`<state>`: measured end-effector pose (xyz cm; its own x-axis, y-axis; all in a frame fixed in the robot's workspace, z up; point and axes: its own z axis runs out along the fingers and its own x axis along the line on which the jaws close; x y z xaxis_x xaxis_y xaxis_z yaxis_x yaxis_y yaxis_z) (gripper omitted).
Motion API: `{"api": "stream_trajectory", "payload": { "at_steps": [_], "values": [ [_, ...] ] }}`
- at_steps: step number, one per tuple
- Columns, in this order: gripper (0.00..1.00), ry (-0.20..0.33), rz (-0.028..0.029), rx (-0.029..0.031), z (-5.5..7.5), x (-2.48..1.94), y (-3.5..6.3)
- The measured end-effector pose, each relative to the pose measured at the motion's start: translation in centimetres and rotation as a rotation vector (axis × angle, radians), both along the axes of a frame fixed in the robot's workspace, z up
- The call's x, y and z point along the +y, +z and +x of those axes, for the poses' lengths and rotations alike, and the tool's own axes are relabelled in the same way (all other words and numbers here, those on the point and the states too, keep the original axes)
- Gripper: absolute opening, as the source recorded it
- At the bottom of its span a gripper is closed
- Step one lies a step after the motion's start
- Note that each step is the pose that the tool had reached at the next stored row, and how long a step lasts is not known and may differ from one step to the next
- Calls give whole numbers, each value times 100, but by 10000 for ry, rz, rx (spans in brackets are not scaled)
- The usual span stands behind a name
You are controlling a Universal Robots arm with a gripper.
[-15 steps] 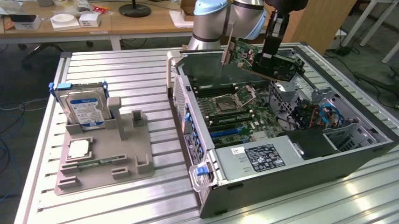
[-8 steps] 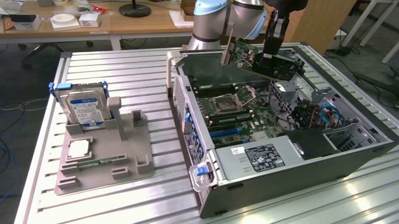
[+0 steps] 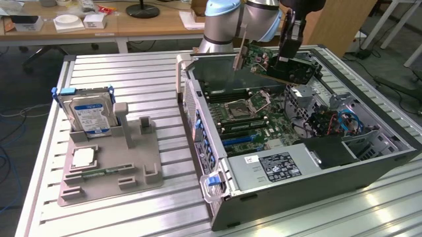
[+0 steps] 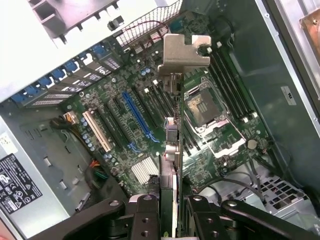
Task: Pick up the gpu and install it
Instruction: 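Insert the gpu into the slot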
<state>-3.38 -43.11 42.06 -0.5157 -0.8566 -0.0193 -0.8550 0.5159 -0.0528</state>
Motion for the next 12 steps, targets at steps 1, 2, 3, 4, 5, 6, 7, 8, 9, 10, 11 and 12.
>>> {"api": "stream_trajectory", "payload": {
  "at_steps": [1, 2, 3, 4, 5, 6, 7, 8, 9, 10, 11, 12],
  "values": [
    [26, 75, -1, 0, 0, 0, 0],
    [26, 154, -1, 0, 0, 0, 0],
    [26, 237, 0, 0, 0, 0, -1],
    [26, 313, -1, 0, 0, 0, -1],
    [26, 390, 0, 1, 0, 0, -1],
    [26, 469, 0, 0, 0, 0, -1],
    [26, 546, 0, 0, 0, 0, -1],
    [26, 622, -1, 0, 0, 0, -1],
    [26, 700, 0, 0, 0, 0, -2],
    [26, 785, 0, 0, 0, 0, -2],
    [26, 860, 0, 0, 0, 0, -3],
    [26, 935, 0, 0, 0, 0, -3]
  ]
}}
